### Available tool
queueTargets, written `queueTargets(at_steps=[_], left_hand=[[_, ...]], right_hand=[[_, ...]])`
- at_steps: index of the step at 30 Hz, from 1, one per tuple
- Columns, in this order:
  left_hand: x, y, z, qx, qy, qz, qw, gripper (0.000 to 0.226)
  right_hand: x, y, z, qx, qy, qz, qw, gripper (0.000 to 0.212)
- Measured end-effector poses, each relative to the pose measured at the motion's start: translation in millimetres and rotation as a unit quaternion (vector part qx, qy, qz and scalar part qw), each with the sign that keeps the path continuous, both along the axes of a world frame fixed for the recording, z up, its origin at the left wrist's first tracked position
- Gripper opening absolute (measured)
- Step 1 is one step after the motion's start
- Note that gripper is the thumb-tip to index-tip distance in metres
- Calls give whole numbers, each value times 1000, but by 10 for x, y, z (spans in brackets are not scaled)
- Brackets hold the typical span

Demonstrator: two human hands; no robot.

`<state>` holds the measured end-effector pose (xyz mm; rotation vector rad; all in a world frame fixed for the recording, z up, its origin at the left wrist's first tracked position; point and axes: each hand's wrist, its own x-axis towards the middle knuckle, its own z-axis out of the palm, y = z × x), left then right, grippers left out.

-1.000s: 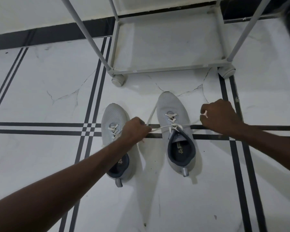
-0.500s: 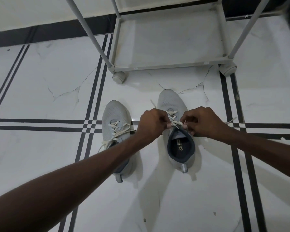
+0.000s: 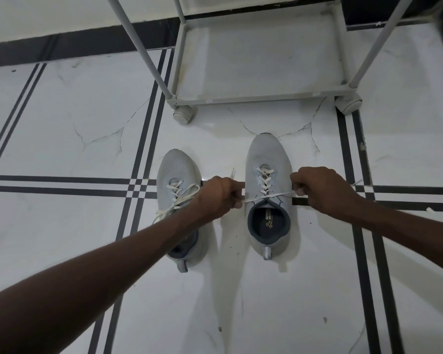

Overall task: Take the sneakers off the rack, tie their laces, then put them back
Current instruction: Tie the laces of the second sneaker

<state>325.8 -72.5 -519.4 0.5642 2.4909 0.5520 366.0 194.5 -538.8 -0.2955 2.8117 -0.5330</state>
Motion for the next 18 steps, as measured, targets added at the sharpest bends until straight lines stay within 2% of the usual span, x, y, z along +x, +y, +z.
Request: queueTargets(at_steps=[4,7,11,14,16,18], left_hand=[[-109,-189,140,72,-140,64,985,6],[-158,-351,311,166,-250,101,949,14],[-224,-289,467,287,-284,136,905,27],[-267,-114,493,347,-313,149,871,14],[-279,18,454,369,-336,154,853,10],[-281,129,369,378,-339,193,839,11]], right_hand=[[-96,114,301,-88,-162,-10,983,22],[-168,199,614,-185,-275,7,944,13],[-189,172,771,-335,-275,-27,901,9],[-148,10,666,-456,-293,-106,834,12],[-134,-119,576,-499,-296,-142,802,16],[-143,-219,513,-518,-282,-169,790,10]])
